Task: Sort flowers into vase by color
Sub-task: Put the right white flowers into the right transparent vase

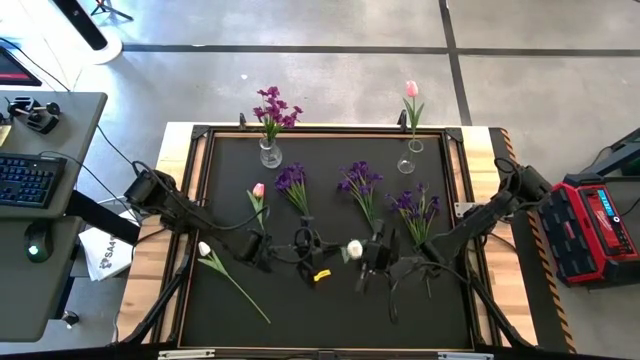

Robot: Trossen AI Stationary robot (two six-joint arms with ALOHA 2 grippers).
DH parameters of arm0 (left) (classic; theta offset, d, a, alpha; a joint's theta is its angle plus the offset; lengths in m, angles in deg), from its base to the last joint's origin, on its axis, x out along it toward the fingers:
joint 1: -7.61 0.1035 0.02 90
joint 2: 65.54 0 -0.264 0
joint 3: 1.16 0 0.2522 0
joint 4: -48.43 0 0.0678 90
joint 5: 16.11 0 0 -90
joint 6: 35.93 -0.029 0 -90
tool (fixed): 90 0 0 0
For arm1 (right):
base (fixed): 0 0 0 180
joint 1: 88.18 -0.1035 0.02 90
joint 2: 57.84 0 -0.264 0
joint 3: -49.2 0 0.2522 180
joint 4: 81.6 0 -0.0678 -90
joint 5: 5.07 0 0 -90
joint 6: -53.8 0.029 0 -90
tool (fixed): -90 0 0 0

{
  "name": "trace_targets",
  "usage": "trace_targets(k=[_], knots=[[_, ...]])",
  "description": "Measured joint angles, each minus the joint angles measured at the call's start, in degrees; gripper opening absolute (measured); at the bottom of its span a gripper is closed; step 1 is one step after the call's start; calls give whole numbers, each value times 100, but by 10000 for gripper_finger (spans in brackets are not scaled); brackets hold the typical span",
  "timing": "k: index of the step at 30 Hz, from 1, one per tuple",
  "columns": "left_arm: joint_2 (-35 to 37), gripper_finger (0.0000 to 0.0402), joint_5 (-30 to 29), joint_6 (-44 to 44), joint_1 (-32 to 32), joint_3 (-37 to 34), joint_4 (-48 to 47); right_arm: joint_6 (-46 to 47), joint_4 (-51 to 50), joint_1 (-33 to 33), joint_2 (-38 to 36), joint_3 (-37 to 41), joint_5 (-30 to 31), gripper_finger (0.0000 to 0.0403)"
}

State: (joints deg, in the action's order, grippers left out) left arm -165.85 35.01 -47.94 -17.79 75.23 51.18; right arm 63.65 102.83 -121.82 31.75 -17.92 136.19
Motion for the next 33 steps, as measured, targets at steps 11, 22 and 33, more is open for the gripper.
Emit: trace_targets(k=[11,22,33], knots=[[-4,117,25,867,106,-2,-892,1323,-2011,-458,-1336,4,760,6],[-9,137,24,1373,85,-247,-1003,3049,-5469,459,-3215,2,919,1],[-9,136,260,1497,85,-599,-363,2191,-6132,2260,-4179,-124,1496,0]])
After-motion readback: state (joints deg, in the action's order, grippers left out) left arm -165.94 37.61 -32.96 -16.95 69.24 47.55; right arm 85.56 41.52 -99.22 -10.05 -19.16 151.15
